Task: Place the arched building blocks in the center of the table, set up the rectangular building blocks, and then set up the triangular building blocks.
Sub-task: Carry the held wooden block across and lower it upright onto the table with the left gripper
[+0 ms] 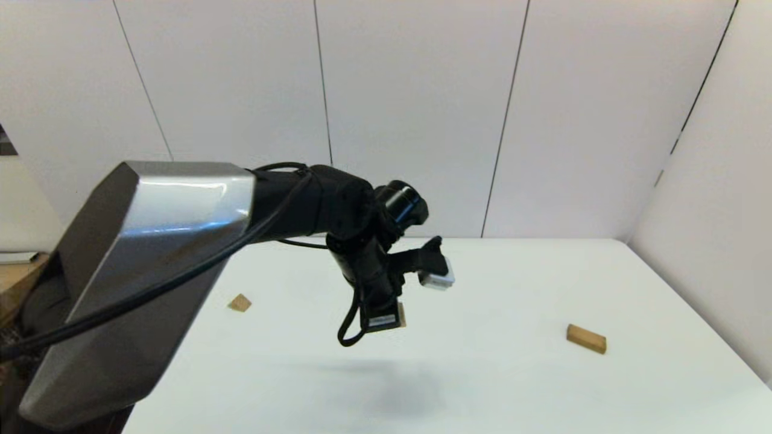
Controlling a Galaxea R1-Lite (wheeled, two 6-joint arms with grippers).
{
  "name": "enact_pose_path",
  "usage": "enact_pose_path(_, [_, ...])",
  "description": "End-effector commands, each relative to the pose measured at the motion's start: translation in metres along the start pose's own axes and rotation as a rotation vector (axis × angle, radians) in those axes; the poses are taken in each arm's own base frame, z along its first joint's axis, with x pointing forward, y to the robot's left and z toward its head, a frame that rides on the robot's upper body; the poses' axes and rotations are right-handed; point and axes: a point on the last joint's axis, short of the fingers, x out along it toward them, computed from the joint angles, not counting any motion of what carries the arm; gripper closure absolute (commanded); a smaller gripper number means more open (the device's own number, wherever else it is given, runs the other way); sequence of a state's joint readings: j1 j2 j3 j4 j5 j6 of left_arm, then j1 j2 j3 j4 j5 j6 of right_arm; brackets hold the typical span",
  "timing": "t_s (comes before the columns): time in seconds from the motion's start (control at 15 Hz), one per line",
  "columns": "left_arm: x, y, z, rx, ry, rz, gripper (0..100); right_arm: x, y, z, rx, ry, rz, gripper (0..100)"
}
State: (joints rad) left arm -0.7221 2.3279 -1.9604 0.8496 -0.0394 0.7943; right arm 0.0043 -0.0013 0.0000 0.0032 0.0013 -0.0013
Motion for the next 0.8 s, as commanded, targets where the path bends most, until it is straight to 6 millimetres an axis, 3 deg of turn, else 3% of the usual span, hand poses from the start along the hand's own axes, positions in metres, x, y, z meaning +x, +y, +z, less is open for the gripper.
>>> enact_pose_path(0.07, [0.033, -0.01, 0.007, 0.072, 0.039, -0.057, 100, 0.0, 0.0, 0.0, 0.0, 0.001, 0.001, 0])
enact_pose_path(0.8, [0.064, -0.036, 0.03, 0.18, 0.04, -0.094, 100, 0.0, 0.0, 0.0, 0.0, 0.001, 0.001, 0])
